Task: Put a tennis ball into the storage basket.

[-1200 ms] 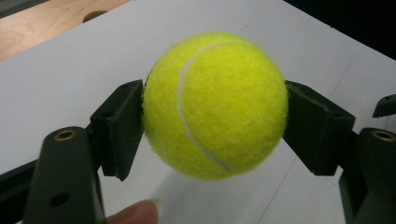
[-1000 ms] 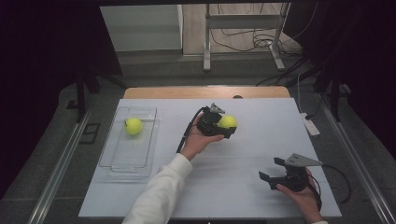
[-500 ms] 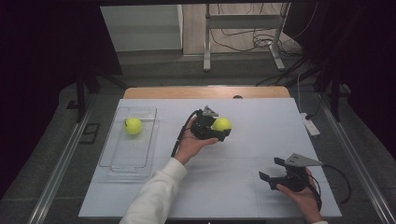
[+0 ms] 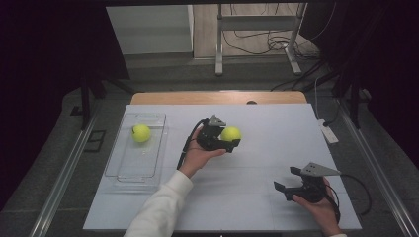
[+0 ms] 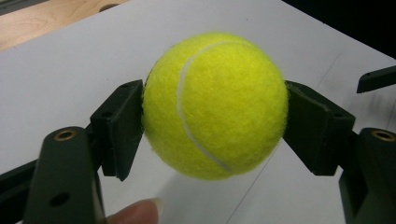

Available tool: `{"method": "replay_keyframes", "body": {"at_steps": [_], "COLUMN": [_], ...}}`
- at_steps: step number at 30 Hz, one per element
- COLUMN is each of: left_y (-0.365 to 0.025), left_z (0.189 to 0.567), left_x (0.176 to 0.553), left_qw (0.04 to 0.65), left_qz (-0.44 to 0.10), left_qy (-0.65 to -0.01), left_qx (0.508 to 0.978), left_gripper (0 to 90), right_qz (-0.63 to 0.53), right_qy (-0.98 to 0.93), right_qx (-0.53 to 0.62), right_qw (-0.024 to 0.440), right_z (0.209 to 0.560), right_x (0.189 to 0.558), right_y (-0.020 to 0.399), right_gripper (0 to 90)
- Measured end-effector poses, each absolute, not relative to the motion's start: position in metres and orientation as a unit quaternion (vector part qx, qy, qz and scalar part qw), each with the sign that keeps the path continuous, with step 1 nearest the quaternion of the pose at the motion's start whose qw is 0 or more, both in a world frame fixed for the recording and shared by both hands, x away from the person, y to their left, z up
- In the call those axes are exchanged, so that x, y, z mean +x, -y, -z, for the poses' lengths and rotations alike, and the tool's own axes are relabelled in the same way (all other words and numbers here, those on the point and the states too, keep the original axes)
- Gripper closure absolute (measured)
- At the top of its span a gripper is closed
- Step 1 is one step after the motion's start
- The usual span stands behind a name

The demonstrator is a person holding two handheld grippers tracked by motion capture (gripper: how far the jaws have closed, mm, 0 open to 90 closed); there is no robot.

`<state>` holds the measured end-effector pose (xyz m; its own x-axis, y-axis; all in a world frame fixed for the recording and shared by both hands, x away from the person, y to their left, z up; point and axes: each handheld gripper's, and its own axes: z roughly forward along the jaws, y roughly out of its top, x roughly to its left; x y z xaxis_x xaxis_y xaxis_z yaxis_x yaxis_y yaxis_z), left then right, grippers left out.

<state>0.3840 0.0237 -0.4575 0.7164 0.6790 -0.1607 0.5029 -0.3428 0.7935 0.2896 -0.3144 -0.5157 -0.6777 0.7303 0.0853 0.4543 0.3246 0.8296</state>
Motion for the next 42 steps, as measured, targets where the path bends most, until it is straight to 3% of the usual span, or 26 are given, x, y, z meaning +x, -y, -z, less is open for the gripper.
{"method": "replay_keyframes", "body": {"at_steps": [42], "left_y": [-0.067], "left_z": [0.448], "left_x": [0.358], "left_qw": [0.459], "left_qz": [-0.117], "left_qy": [-0.371], "left_qx": [0.799], "left_gripper": [26.7], "right_qz": [-0.443], "right_qy": [-0.801], "right_qx": [0.371], "right_qw": [0.156], "right_z": [0.516], "right_x": [0.289], "right_y": [0.314], "right_gripper": [10.2]}}
